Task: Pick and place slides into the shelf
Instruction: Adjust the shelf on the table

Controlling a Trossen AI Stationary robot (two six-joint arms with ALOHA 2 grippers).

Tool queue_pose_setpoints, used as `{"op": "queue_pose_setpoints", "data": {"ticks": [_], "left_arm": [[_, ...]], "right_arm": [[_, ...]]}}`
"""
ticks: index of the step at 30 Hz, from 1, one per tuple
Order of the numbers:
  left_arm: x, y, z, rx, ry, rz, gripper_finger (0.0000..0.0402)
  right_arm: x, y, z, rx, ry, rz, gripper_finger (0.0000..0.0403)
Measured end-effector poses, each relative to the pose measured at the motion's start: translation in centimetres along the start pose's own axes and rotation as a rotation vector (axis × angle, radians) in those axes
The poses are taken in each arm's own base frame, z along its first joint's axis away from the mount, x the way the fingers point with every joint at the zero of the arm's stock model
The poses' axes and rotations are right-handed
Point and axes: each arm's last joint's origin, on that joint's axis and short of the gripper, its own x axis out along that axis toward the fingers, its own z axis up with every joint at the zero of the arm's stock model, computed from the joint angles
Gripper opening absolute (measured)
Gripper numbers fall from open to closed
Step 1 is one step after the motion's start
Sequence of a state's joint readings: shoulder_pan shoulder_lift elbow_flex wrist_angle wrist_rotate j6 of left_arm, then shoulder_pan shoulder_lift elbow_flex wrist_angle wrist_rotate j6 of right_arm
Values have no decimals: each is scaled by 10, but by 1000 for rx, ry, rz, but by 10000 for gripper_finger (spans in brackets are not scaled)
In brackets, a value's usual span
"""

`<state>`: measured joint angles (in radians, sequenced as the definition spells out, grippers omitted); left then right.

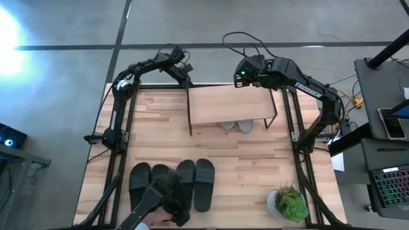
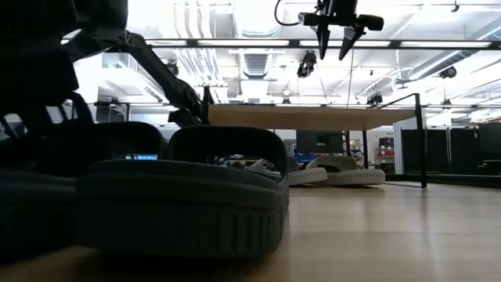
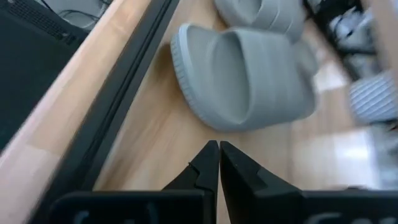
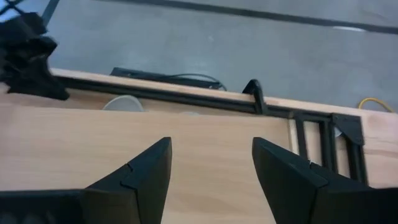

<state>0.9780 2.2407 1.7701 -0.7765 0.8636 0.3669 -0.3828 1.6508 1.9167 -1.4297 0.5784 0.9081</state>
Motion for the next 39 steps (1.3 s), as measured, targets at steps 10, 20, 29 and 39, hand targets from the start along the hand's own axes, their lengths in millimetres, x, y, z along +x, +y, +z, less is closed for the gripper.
{"op": "queue_pose_setpoints", "data": {"ticks": [10, 20, 29, 39], "left_arm": [[-3, 2, 28, -7, -66, 62, 0], [51, -37, 20, -113, 119, -87, 0], [44, -47, 26, -141, 197, -10, 0], [36, -37, 11, -200, 281, 12, 0]], "right_arm": [[-4, 11, -10, -24, 11, 33, 215], [-5, 12, -11, -28, 12, 37, 215], [-6, 12, -12, -41, 3, 34, 215], [-6, 12, -11, -69, -19, 19, 215]]}}
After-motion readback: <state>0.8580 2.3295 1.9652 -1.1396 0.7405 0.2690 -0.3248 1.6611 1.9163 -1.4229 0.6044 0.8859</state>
